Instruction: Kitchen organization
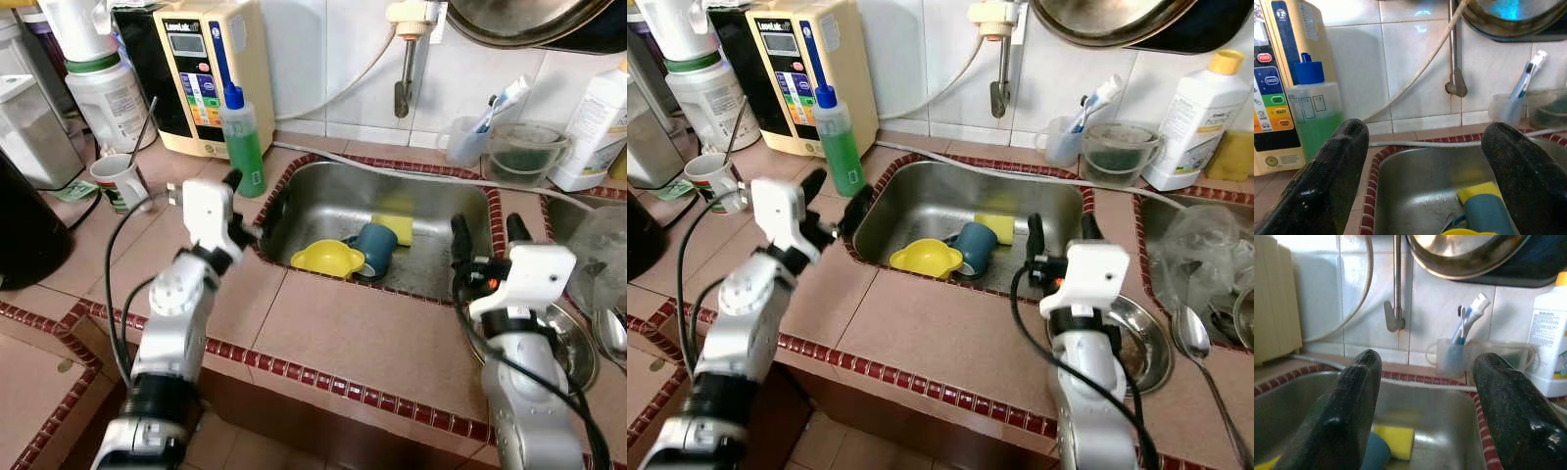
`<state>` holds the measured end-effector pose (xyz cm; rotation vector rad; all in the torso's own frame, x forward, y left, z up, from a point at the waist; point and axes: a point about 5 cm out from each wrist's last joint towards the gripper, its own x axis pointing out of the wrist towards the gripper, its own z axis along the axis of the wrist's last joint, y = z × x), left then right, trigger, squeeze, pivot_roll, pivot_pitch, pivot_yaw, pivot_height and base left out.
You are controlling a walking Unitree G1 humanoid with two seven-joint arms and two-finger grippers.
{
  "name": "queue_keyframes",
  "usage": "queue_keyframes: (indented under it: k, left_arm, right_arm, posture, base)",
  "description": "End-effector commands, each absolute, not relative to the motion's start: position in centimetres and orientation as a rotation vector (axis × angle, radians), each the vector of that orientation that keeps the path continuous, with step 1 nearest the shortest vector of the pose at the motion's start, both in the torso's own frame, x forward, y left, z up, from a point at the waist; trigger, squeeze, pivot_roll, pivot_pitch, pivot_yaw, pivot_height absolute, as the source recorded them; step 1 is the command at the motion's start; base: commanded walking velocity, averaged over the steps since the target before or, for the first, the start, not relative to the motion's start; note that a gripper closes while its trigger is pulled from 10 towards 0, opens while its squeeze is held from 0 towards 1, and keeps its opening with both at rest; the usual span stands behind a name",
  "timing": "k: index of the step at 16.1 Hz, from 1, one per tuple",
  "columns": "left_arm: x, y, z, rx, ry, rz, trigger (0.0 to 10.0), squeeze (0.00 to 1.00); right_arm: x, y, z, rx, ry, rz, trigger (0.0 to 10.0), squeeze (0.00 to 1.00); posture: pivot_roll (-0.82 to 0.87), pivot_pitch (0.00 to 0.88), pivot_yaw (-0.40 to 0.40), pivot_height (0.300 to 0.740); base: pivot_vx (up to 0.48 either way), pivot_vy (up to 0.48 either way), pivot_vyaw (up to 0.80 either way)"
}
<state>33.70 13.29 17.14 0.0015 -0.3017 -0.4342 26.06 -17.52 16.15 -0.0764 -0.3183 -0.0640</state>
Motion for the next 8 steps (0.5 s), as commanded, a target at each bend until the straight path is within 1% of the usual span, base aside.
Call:
queue_keyframes:
  k: [1, 3, 8]
  left_arm:
    - [33.58, 13.04, 18.11, 0.026, -0.342, -0.441, 10.0, 0.0]
    - [33.48, 12.56, 18.42, 0.008, -0.353, -0.449, 10.0, 0.0]
    - [32.99, 12.83, 18.25, 0.002, -0.343, -0.424, 10.0, 0.0]
  right_arm:
    - [26.06, -17.42, 15.96, -0.081, -0.315, -0.068, 10.0, 0.0]
    - [26.21, -17.18, 15.98, -0.083, -0.322, -0.054, 10.0, 0.0]
    - [25.85, -17.47, 15.89, -0.102, -0.319, -0.051, 10.0, 0.0]
  posture:
    - [-0.16, 0.0, 0.099, 0.74]
    - [-0.17, 0.0, 0.091, 0.74]
    - [-0.18, 0.0, 0.08, 0.74]
  base:
    - [0.0, 0.0, 0.0]
    - [0.0, 0.0, 0.0]
    - [0.0, 0.0, 0.0]
